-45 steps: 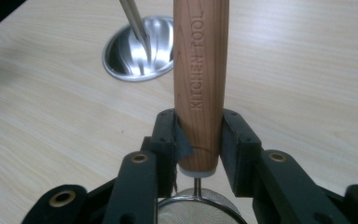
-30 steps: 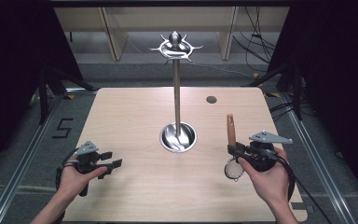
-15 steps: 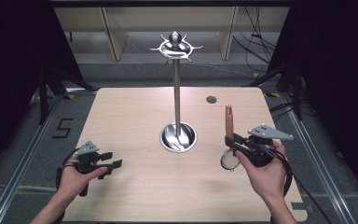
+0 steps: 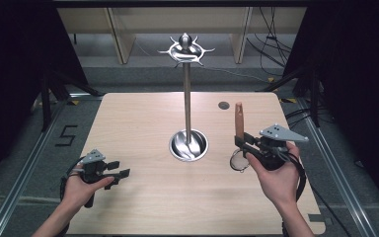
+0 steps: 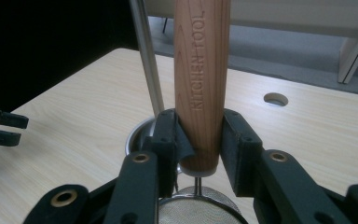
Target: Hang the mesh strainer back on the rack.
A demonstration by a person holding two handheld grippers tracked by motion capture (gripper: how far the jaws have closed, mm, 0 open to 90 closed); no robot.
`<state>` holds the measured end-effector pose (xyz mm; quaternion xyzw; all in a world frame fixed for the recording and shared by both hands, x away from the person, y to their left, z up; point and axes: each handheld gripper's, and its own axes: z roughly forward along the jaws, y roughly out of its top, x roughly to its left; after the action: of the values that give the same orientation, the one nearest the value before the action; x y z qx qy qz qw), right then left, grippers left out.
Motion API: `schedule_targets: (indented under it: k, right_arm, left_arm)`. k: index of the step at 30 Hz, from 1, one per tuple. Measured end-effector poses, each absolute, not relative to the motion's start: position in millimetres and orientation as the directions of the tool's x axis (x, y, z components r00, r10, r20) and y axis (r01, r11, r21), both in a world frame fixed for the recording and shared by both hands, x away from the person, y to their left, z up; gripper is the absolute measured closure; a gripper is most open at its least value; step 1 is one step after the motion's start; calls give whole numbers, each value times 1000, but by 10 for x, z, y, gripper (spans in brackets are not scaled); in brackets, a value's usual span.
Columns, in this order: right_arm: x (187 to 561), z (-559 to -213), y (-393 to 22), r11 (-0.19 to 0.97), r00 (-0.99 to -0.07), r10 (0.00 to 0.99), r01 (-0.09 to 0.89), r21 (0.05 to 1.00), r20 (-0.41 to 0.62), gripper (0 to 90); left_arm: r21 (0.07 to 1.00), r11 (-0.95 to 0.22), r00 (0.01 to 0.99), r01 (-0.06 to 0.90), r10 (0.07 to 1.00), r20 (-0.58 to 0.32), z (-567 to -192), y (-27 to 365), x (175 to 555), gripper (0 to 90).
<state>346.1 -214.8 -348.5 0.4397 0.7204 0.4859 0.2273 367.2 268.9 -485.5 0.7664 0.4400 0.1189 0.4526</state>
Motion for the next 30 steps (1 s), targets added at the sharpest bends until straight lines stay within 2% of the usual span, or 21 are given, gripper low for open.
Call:
schedule_targets:
  k: [4, 8, 9, 10, 11, 16, 17, 26, 28, 30]
  right_arm:
    - [3497, -3460, -2108, 150, -534, 841, 383, 912, 85, 694]
    - [3512, -3420, -2078, 141, -514, 853, 398, 906, 93, 694]
    - [3543, -3421, -2089, 164, -528, 847, 365, 916, 58, 694]
    - [3533, -3411, -2068, 139, -520, 849, 393, 909, 94, 694]
    - [3553, -3405, -2066, 157, -530, 845, 375, 913, 73, 694]
    - [3576, -3368, -2011, 139, -534, 840, 382, 914, 95, 694]
    - [3595, -3360, -2007, 157, -538, 841, 353, 922, 63, 694]
    - [3610, -3305, -1942, 158, -543, 838, 343, 926, 58, 694]
    - [3607, -3296, -1915, 136, -539, 838, 354, 925, 83, 694]
    - [3621, -3289, -1916, 153, -539, 840, 331, 931, 54, 694]
  left_arm:
    - [798, -203, 584, 567, 782, -216, -4851, 2692, 3673, 385]
    - [797, -203, 583, 568, 783, -216, -4845, 2696, 3675, 386]
    - [797, -203, 583, 569, 783, -216, -4846, 2696, 3675, 385]
    - [797, -203, 583, 569, 783, -217, -4847, 2697, 3676, 385]
    - [798, -206, 586, 567, 782, -214, -4847, 2698, 3680, 386]
    - [796, -205, 584, 570, 782, -217, -4852, 2695, 3678, 386]
    - [796, -204, 584, 569, 782, -217, -4852, 2696, 3678, 385]
    - [801, -196, 583, 566, 782, -221, -4855, 2696, 3679, 385]
    - [800, -202, 582, 565, 784, -213, -4851, 2700, 3676, 385]
    - [801, -199, 583, 564, 784, -216, -4854, 2702, 3679, 385]
